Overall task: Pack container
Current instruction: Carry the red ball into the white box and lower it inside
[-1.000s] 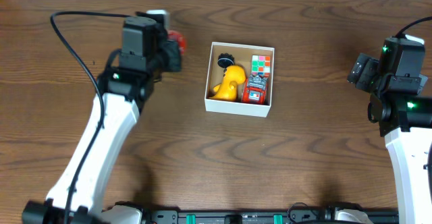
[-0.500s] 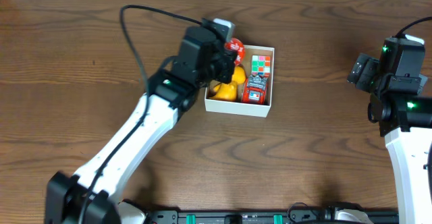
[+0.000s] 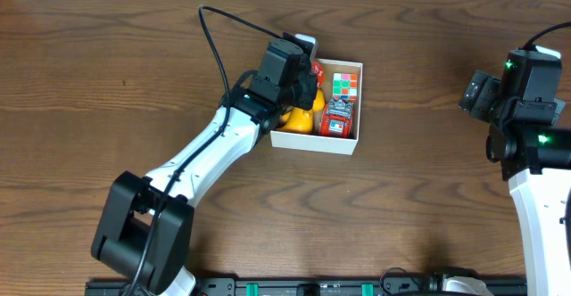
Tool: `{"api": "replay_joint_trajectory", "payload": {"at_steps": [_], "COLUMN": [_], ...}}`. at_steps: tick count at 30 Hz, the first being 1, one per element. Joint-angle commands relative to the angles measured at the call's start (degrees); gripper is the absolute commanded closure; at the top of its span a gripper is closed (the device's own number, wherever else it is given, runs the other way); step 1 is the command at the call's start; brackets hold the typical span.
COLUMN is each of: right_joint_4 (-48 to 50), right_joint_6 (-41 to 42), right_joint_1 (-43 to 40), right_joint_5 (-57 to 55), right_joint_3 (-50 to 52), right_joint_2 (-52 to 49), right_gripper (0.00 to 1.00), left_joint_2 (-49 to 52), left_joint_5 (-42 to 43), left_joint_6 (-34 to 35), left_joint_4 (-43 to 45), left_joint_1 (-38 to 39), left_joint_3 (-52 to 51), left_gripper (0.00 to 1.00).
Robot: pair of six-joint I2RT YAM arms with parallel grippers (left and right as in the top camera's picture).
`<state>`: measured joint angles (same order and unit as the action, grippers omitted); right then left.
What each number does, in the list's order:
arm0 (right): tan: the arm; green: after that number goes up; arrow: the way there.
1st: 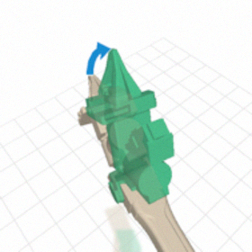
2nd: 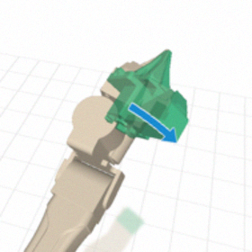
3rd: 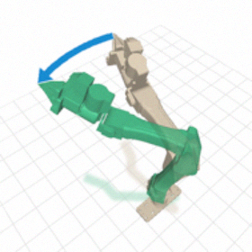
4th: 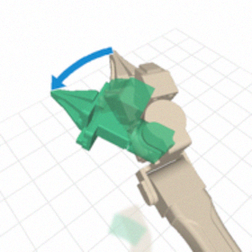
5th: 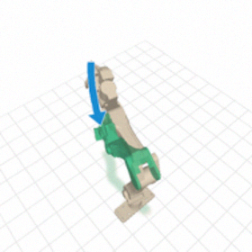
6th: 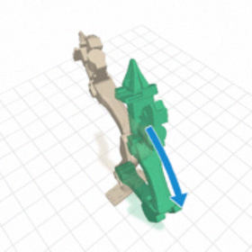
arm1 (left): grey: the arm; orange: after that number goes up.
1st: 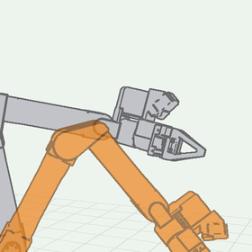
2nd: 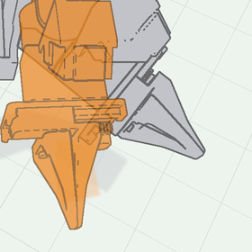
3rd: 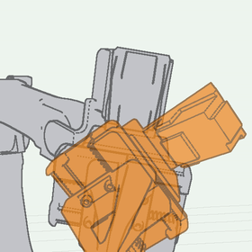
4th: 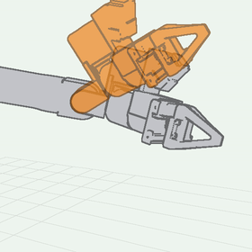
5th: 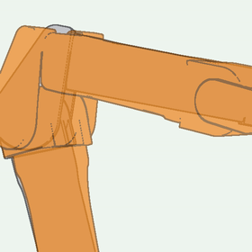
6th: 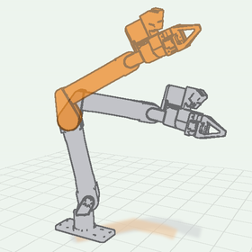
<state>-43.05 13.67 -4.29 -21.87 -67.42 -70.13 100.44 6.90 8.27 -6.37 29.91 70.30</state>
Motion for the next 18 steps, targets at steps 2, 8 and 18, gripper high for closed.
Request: {"api": "replay_joint_trajectory", "payload": {"at_steps": [2,8,18], "right_joint_4": [-0.1,-0.1,-0.1], "right_joint_6": [0.9,0.9,0.9], "right_joint_1": [-0.3,-0.3,-0.3], "right_joint_5": [-0.4,-0.4,-0.4], "right_joint_3": [-0.1,-0.1,-0.1], "right_joint_2": [0.0,0.0,0.0], "right_gripper": [0.01,0.01,0.01], "left_joint_2": [1.0,1.9,3.2], "left_joint_5": [-7.7,-8.1,-9.2], "left_joint_6": [-1.2,-2.3,-2.7], "left_joint_4": [0.3,-0.3,-1.0], "left_joint_1": [0.0,0.0,-0.1], "left_joint_3": [0.5,0.4,0.4], "left_gripper": [0.94,0.94,0.39]}}
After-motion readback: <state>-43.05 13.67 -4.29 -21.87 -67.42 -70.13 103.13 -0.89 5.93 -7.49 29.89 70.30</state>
